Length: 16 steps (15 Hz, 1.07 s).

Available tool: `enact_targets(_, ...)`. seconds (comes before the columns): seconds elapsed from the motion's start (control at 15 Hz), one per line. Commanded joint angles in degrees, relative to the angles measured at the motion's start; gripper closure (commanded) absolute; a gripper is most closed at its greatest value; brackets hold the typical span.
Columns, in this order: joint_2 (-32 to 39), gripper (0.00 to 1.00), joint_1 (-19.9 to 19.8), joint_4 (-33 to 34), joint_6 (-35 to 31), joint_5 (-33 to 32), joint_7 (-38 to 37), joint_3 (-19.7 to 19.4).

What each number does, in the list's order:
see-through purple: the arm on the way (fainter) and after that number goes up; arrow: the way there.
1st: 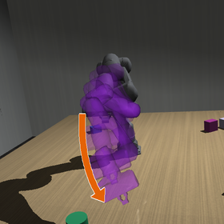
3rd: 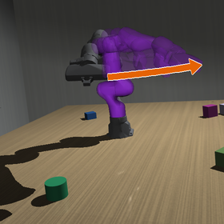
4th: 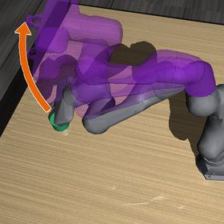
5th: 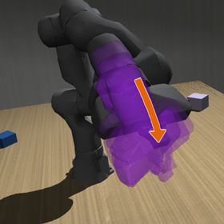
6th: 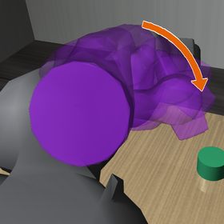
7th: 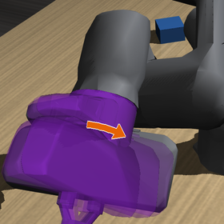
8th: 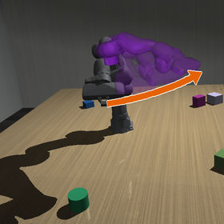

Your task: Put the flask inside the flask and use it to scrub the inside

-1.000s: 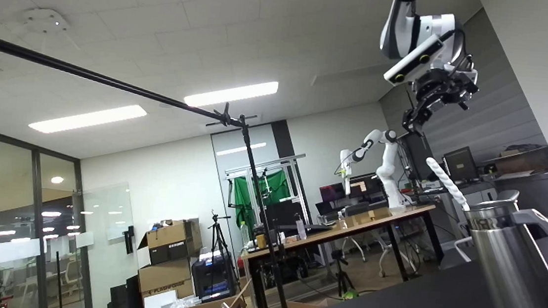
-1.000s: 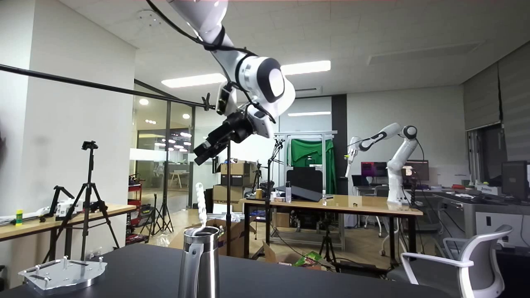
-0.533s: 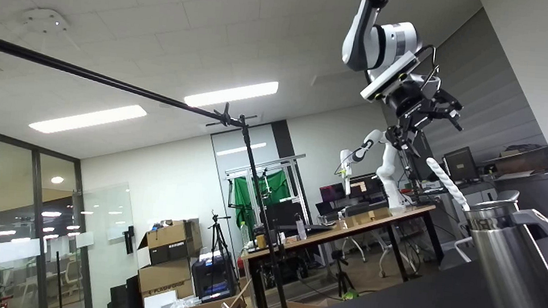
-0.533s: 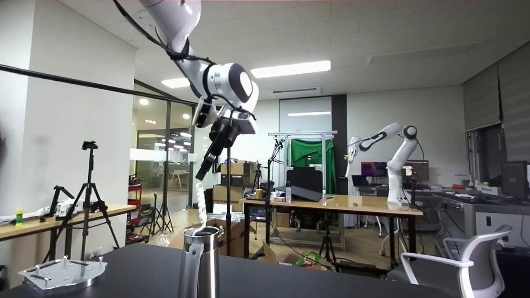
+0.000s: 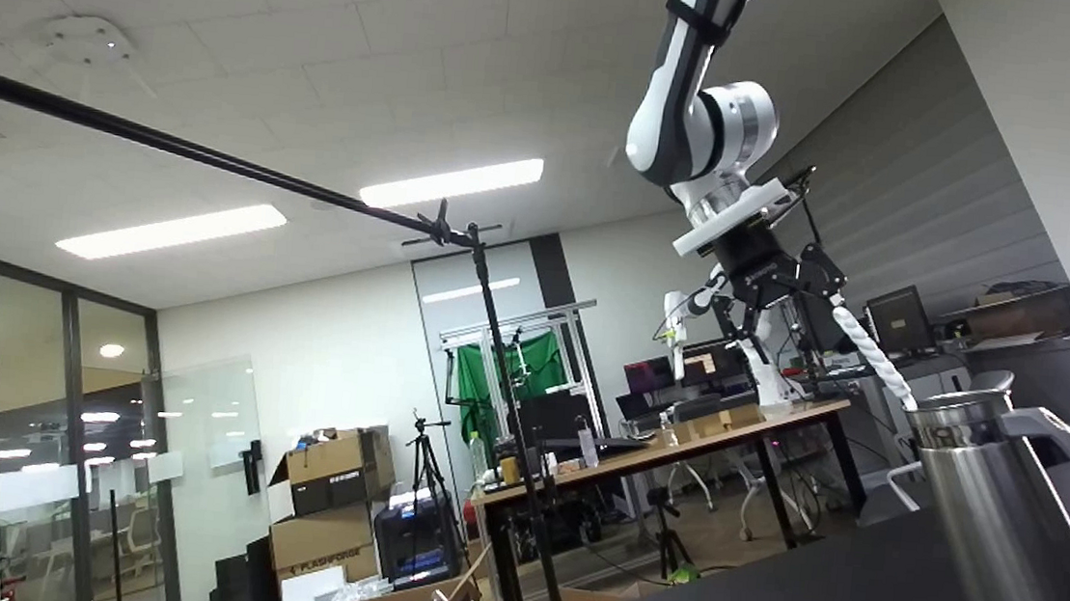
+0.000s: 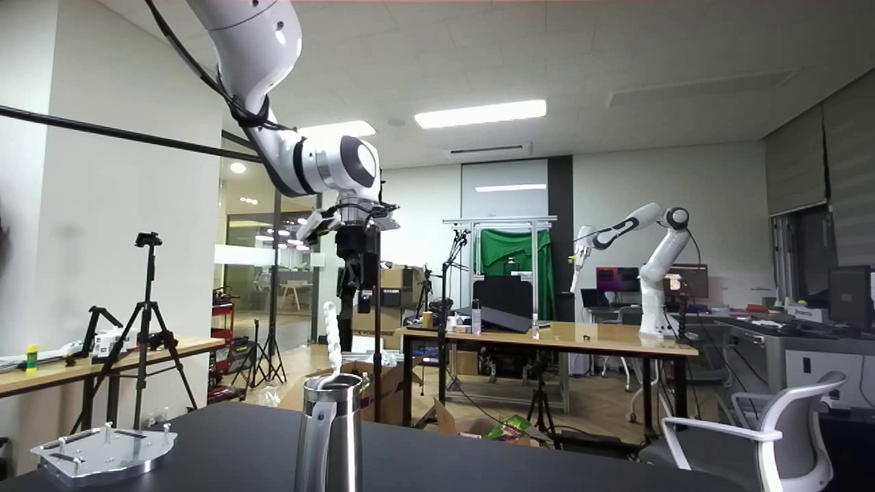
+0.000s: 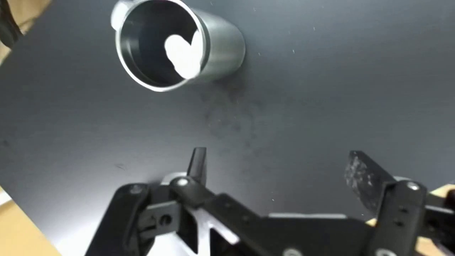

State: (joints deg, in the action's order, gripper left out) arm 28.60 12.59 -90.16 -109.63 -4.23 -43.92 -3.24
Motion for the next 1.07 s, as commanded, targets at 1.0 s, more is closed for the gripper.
enact_targets(1.0, -18.3, 0.0, -0.8, -21.7, -2.5, -10.2, -1.6, 3.6)
